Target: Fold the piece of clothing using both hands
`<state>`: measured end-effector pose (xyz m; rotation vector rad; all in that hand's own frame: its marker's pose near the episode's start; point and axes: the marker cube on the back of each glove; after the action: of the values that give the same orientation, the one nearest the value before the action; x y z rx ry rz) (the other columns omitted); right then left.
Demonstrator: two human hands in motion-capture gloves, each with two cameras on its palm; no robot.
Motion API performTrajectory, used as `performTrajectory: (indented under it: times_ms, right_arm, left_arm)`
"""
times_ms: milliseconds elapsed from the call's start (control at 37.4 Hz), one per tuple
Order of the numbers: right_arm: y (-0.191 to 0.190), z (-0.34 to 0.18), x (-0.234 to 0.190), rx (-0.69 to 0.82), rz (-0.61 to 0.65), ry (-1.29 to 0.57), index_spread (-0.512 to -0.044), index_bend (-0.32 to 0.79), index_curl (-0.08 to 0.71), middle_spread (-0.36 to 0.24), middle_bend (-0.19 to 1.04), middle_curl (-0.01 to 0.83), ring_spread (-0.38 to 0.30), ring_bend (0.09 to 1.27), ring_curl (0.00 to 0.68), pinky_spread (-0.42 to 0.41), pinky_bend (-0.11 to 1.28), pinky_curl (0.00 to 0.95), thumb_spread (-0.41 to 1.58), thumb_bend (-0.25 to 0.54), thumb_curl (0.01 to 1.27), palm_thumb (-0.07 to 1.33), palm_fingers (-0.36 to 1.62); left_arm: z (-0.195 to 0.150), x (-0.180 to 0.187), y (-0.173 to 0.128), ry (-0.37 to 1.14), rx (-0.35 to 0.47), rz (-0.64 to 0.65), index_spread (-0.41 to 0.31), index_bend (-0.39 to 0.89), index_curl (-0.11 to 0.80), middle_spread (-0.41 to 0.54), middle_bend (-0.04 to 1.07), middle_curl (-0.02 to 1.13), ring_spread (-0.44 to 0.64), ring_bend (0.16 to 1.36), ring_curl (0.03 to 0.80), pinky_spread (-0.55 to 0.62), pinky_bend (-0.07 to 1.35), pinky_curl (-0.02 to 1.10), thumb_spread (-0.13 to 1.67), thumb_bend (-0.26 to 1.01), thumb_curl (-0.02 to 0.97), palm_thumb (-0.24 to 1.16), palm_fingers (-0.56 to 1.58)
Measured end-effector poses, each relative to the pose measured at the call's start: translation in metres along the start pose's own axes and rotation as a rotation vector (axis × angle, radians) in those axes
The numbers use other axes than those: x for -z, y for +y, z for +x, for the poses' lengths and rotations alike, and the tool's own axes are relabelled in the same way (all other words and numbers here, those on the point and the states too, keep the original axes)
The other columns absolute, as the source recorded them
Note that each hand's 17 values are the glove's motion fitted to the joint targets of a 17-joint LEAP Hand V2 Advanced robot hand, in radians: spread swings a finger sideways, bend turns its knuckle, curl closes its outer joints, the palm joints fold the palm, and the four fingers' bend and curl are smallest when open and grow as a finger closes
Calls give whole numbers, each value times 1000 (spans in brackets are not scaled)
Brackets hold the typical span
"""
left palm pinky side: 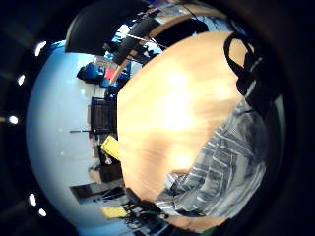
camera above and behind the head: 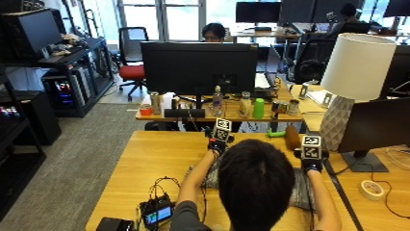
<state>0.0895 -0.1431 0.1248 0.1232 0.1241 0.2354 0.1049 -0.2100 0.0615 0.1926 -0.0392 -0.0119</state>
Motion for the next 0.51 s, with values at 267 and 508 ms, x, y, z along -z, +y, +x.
performTrajectory:
  times_ms: [267, 508]
  right_arm:
    - [15, 47, 19, -89, 86, 25, -278, 71, 312, -153, 315, 469, -215, 657, 457, -266, 598, 418, 1167, -24, 308, 1122, 1088]
    - [30, 68, -51, -156, -280, -100, -286, 19, 250, -132, 235, 452, -198, 622, 450, -218, 613, 425, 1242, -55, 260, 916, 953]
  left_arm:
    - [-14, 45, 28, 83, -4, 217, -138, 58, 319, -157, 108, 441, -205, 520, 448, -295, 631, 453, 1172, -56, 442, 359, 676]
    - [-9, 72, 88, 152, -96, 197, -117, 102, 288, -98, 110, 385, -155, 535, 433, -263, 658, 443, 1237, -37, 351, 242, 623]
